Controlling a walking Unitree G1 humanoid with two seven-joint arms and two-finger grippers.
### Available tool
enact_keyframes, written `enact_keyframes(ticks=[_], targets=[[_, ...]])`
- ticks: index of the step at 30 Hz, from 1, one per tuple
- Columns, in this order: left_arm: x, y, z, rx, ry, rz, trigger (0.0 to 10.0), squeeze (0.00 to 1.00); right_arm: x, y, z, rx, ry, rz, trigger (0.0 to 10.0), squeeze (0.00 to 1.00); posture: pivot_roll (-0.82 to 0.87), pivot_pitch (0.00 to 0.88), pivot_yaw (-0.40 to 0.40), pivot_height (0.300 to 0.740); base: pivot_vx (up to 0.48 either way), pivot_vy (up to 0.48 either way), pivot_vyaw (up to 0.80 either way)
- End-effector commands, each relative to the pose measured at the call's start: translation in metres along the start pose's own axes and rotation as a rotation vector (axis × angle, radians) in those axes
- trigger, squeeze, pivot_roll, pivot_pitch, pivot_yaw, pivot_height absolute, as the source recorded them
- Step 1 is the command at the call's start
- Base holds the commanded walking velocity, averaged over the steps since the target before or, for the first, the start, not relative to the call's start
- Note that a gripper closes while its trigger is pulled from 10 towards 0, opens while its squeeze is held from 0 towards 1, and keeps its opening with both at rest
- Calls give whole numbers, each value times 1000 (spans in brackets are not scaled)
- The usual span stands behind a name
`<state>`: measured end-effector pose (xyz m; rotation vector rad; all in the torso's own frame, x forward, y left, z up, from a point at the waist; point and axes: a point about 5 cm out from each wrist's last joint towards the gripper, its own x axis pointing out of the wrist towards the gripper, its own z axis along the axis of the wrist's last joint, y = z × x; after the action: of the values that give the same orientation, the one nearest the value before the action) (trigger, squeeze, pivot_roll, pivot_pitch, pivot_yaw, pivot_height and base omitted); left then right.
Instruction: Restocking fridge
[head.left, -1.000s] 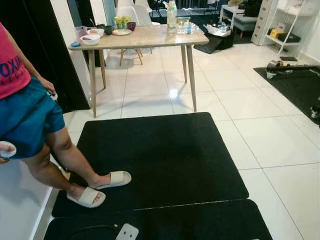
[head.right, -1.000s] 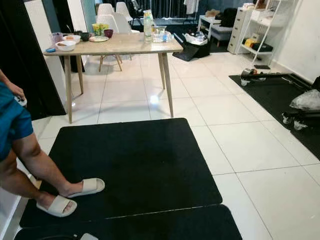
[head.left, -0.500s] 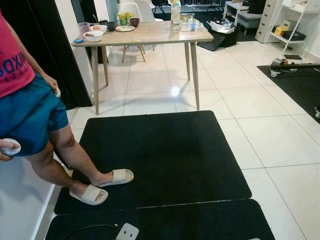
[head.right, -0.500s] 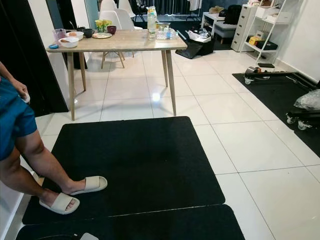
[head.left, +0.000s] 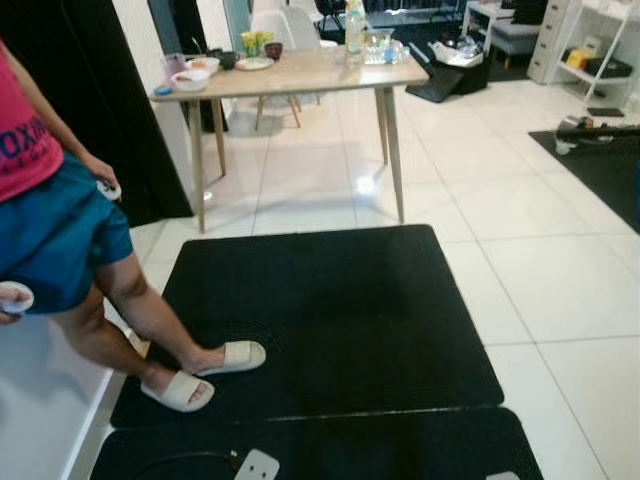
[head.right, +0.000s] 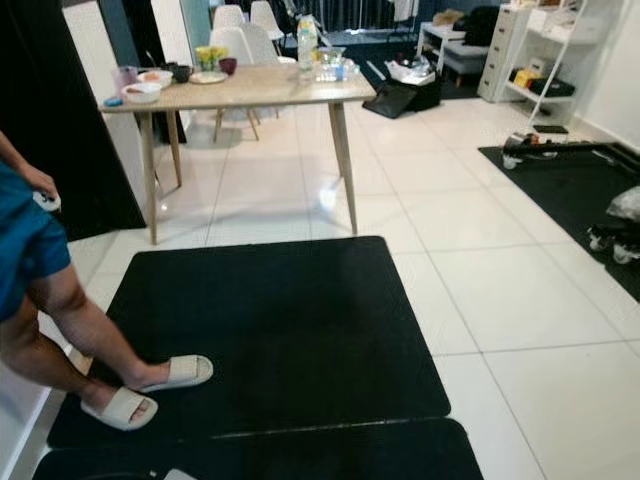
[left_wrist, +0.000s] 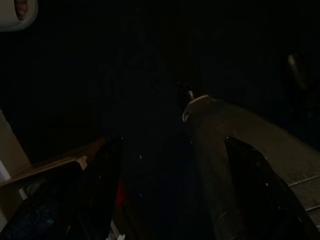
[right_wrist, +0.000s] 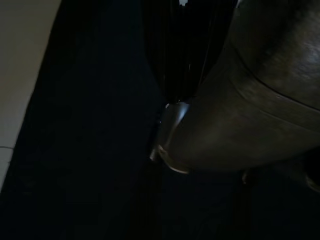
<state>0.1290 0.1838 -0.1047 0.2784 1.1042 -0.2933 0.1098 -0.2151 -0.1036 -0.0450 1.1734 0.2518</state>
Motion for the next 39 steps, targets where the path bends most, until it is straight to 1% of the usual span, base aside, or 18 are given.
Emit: enact_keyframes(ticks=[1, 11, 13, 16, 17, 20, 22, 23, 24, 25, 29, 35, 39], targets=[[-2, -1, -12, 3, 45, -10, 10000, 0, 1, 6, -5, -10, 29, 16, 10000, 0, -28, 0, -15, 740, 0, 0, 0], [-2, 3, -11, 13, 48, -3, 10000, 0, 2, 3, -1, -30, 28, -6, 10000, 0, -28, 0, -9, 740, 0, 0, 0], [-2, 3, -11, 17, 49, 0, 10000, 0, 2, 2, 0, -46, 31, -26, 10000, 0, -23, 0, -5, 740, 0, 0, 0], [-2, 7, -8, 44, 47, 12, 10000, 0, 2, -5, 7, -66, 15, -128, 10000, 0, -16, 0, 8, 740, 0, 0, 0], [-2, 7, -8, 44, 47, 12, 10000, 0, 2, -5, 7, -66, 15, -128, 10000, 0, -16, 0, 8, 740, 0, 0, 0], [-2, 10, -6, 63, 45, 25, 10000, 0, 2, -8, 10, -48, 3, -176, 10000, 0, -13, 0, 11, 740, 0, 0, 0], [-2, 13, -3, 43, 36, 28, 10000, 0, 2, -9, 11, 3, 4, -202, 10000, 0, -9, 0, 12, 740, 0, 0, 0], [-2, 15, -1, 40, 29, 36, 10000, 1000, 3, -6, 10, 34, 3, -181, 10000, 792, -6, 0, 11, 740, 0, 0, 0], [-2, 15, -1, 40, 29, 36, 10000, 1000, 3, -6, 10, 34, 3, -181, 10000, 792, -6, 0, 11, 740, 0, 0, 0], [-2, 18, 1, 37, 23, 45, 10000, 1000, 3, -4, 10, 52, 0, -169, 10000, 1000, -2, 0, 9, 740, 0, 0, 0], [-2, 22, 4, 36, 17, 60, 10000, 1000, 4, -3, 14, 93, -20, -171, 10000, 1000, -1, 0, 15, 740, 0, 0, 0], [-3, 23, 2, 37, 23, 66, 10000, 1000, 5, -4, 18, 135, -43, -174, 10000, 1000, -8, 0, 17, 740, 0, 0, 0], [-3, 23, 0, 29, 30, 71, 10000, 1000, 4, -5, 19, 145, -46, -177, 10000, 1000, -14, 0, 16, 740, 0, 0, 0]])
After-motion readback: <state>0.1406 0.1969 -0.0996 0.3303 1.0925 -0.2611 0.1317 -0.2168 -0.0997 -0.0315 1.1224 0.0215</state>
